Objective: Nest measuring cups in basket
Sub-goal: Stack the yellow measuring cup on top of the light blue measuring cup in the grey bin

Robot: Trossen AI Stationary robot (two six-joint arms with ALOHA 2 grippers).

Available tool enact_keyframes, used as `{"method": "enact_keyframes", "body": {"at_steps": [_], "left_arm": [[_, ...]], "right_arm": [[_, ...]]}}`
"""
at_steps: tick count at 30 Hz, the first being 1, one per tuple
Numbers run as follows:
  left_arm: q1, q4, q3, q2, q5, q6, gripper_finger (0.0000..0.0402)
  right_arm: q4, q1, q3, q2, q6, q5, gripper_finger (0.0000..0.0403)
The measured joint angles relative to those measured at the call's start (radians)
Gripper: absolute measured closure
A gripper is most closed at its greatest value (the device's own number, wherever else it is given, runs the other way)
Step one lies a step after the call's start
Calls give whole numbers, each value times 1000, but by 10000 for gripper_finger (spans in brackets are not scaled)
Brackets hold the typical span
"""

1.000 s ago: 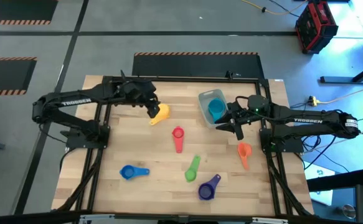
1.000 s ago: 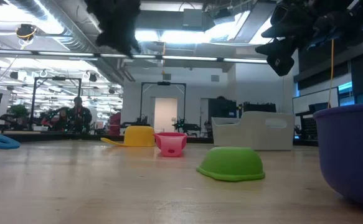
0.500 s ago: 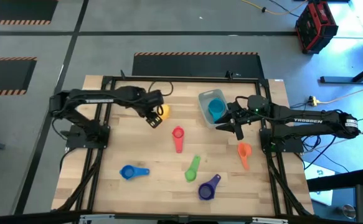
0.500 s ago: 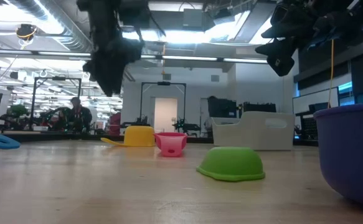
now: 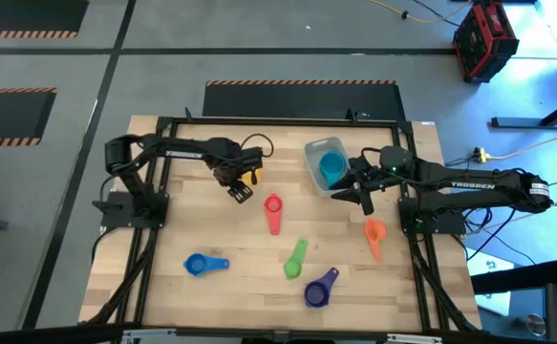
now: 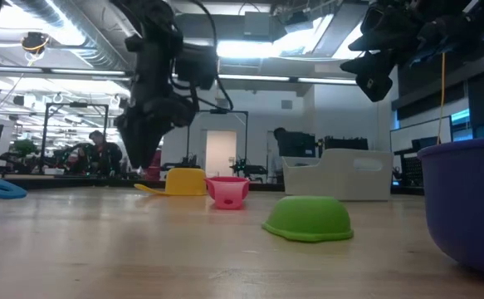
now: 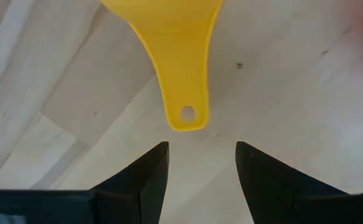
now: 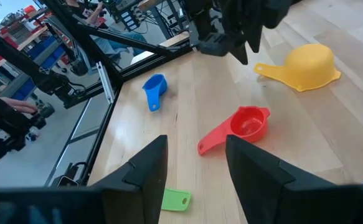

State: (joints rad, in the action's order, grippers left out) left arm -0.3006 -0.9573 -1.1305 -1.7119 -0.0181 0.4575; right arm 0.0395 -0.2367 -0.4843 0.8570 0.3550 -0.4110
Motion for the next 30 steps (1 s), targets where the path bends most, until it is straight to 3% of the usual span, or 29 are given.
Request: {"method": "enact_keyframes", "body": {"at_steps": [7, 20, 30], "left_arm": [[-12, 10, 0, -24, 58, 0, 223], [-12, 8, 0, -24, 61, 2, 221], [-38, 31, 0, -24, 101, 52, 172]], "right_arm": [[0, 0, 0, 0, 1, 0, 235], [0, 0, 0, 0, 2, 0, 235], [0, 0, 0, 0, 2, 0, 235]]}}
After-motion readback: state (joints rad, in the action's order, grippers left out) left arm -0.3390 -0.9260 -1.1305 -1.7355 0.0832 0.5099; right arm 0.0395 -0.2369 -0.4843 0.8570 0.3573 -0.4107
